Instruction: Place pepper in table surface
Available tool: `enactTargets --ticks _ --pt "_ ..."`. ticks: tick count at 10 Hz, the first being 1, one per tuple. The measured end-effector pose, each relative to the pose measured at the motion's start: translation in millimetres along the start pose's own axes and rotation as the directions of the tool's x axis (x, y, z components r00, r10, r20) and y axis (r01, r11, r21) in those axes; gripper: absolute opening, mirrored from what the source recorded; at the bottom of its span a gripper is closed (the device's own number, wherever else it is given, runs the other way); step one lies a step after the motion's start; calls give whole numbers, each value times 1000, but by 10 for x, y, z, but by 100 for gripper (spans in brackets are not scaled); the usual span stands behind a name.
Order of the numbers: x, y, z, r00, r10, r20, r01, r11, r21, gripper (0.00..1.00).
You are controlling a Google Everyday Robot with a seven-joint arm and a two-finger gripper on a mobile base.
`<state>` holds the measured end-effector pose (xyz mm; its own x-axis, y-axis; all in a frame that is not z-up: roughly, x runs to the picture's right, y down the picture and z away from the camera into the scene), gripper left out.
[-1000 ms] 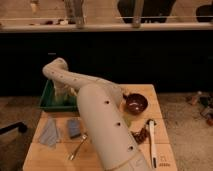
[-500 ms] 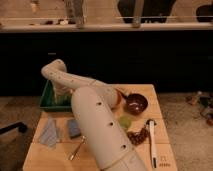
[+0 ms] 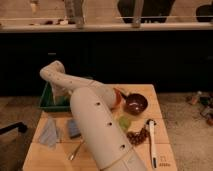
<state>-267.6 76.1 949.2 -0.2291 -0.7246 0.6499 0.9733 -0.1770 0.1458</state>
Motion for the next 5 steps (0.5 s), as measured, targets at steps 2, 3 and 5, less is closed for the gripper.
enactTargets --ticks 2,3,5 --pt "7 15 -2 1000 -19 -21 19 1000 5 80" --pt "2 -12 -5 999 -30 -26 31 999 12 80" --pt "14 -23 2 998 -46 -32 46 999 16 80"
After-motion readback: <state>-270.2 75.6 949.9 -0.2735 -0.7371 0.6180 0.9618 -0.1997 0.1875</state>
